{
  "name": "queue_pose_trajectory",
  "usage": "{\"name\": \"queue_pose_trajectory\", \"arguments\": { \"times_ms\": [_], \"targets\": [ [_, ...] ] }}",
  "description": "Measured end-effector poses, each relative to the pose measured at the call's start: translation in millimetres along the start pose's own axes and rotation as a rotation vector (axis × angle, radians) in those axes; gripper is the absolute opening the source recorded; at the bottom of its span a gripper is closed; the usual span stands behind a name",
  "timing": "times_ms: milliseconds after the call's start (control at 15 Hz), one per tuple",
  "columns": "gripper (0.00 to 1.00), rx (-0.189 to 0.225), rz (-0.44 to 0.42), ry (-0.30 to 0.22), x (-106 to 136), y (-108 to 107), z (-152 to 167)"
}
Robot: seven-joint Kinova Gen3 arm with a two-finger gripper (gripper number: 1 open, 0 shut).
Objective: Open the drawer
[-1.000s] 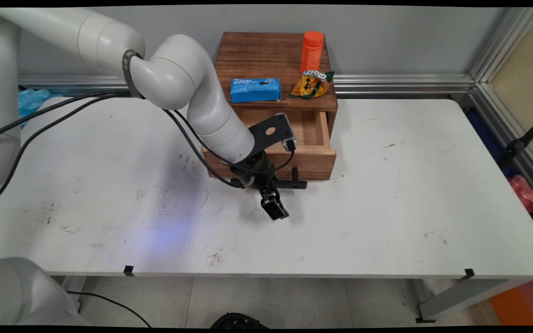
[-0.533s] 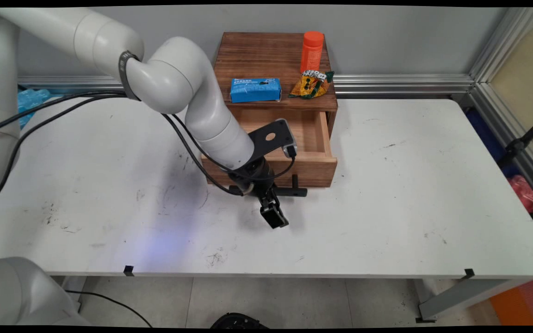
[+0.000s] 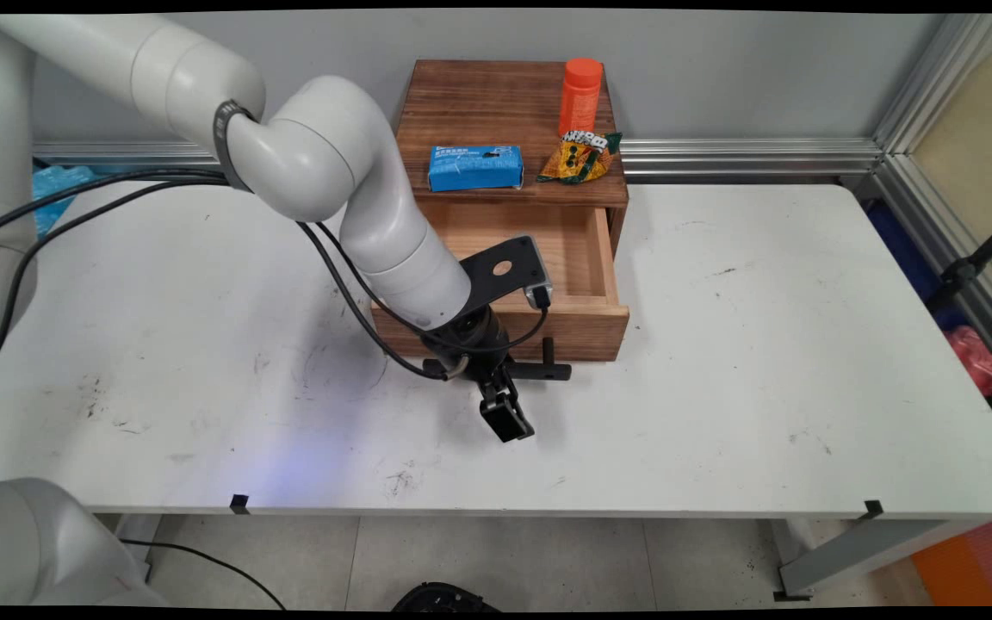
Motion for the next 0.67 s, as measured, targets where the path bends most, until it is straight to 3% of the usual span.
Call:
{"name": "queue_pose_trajectory", "arguments": {
  "times_ms": [667],
  "targets": [
    [1.00,0.036,0.110,-0.025,-1.2,-2.5,1.1]
  ]
}}
